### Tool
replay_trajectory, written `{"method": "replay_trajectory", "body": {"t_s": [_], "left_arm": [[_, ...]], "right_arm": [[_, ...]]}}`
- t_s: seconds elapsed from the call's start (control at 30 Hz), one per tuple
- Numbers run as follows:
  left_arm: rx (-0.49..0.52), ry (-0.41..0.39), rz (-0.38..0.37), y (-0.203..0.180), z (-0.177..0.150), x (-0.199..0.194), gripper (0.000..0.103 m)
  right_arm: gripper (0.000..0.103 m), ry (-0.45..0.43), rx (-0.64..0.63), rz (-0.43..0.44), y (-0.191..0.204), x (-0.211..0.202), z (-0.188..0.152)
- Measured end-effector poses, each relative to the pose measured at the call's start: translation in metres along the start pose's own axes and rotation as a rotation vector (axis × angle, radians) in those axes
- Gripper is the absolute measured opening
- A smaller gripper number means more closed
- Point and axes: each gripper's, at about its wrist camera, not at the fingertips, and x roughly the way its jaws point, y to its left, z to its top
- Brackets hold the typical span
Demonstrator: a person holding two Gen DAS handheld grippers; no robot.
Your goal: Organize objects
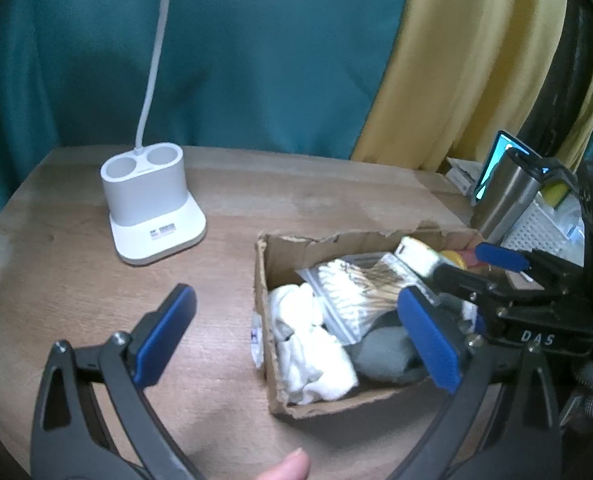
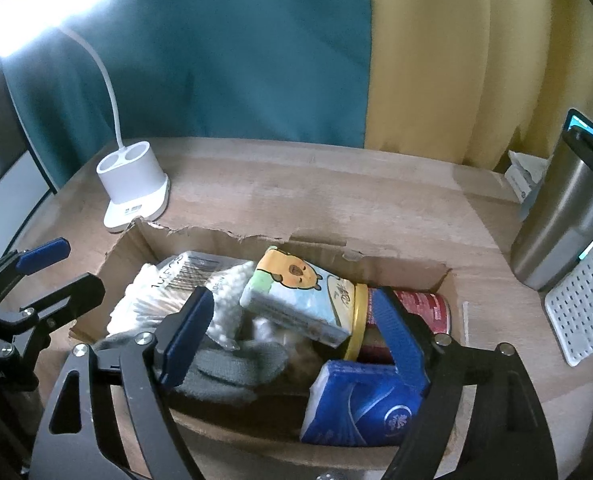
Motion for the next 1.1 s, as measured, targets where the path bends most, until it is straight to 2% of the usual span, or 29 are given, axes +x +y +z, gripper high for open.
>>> {"method": "replay_trajectory", "body": {"t_s": [0.7, 1.1], "left_arm": [[0.031, -0.044, -0.006, -0.026, -0.01, -0.04, 0.102], [0.034, -0.039, 0.002, -0.041, -0.028, -0.058, 0.102]], "right_arm": [[0.084, -0.053, 0.001, -0.009, -0.006, -0.052, -0.024], [0.084, -0.066, -0.001, -0.009, -0.006, -0.072, -0.044]]}}
